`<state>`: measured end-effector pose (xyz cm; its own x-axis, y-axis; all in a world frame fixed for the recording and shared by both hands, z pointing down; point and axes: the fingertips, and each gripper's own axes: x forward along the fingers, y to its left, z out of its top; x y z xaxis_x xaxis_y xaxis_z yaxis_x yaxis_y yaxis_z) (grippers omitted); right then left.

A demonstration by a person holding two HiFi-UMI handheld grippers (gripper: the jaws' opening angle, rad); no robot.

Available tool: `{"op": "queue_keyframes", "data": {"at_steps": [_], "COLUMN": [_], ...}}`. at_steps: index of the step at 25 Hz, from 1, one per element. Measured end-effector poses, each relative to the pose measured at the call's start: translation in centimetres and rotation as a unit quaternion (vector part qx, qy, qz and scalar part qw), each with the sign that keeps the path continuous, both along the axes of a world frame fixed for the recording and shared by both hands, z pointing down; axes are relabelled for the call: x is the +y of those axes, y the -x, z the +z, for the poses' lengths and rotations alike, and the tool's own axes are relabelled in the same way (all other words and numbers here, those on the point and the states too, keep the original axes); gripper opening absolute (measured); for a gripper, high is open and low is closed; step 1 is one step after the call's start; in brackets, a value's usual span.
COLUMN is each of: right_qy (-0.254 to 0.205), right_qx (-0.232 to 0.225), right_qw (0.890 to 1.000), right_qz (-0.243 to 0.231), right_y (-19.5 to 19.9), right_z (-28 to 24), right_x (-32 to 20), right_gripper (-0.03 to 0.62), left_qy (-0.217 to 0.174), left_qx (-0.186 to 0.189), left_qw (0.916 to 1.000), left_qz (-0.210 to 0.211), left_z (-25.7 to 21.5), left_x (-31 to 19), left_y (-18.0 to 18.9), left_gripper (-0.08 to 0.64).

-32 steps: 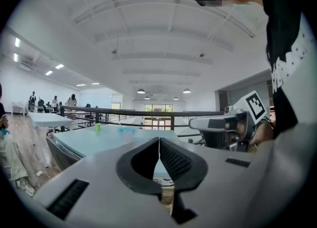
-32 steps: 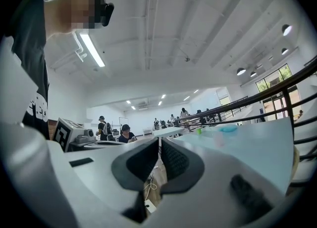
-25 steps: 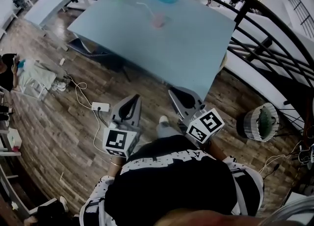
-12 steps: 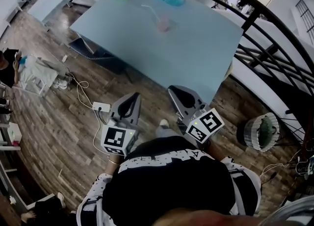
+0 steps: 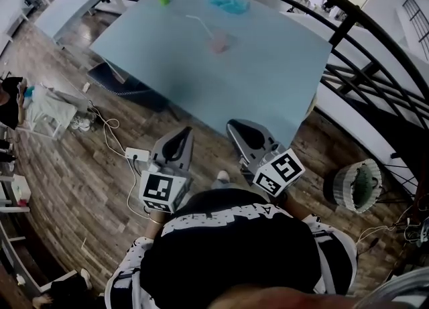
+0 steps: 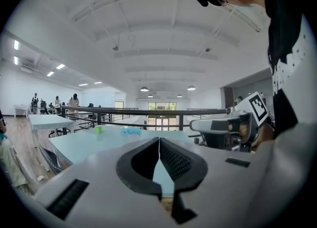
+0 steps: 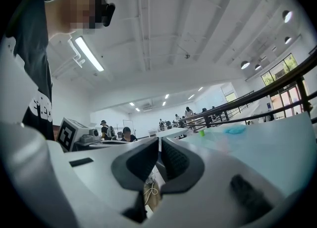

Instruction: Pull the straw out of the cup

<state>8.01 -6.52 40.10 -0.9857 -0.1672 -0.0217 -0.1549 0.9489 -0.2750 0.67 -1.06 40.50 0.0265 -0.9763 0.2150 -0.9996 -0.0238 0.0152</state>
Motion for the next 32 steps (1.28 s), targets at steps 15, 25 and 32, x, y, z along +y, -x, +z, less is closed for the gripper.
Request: {"op": "queue_keyframes", "data": {"at_steps": [15,25,32], "right_qy": [-0.003,-0.004,-0.01], "right_qx": [-0.011,-0.017,-0.012], "right_qw": [0.999,0.999,0.999], "right_qz": [-0.042,-0.047,-0.047], "right_y": [2.5,3.4,3.9], "right_z": [-0.1,-0.1,-0.1], "right_x": [-3.0,-4.4,-4.8], "right_gripper": [0.031,0.031,0.031], "left_qy": [-0.003,-0.005,-0.001], "left_qx": [0.001,0.002,0.001], "left_qw": [0.9989,0.9985,0.9982], "left_qz": [-0.047,-0.055,-0.06], "left_z": [-0.1,-0.3,0.0], "left_x": [-2.3,-3.5,-3.2], "left_y": [2.1,3.2,3.9], "left_gripper": [0.015,0.015,0.015]}}
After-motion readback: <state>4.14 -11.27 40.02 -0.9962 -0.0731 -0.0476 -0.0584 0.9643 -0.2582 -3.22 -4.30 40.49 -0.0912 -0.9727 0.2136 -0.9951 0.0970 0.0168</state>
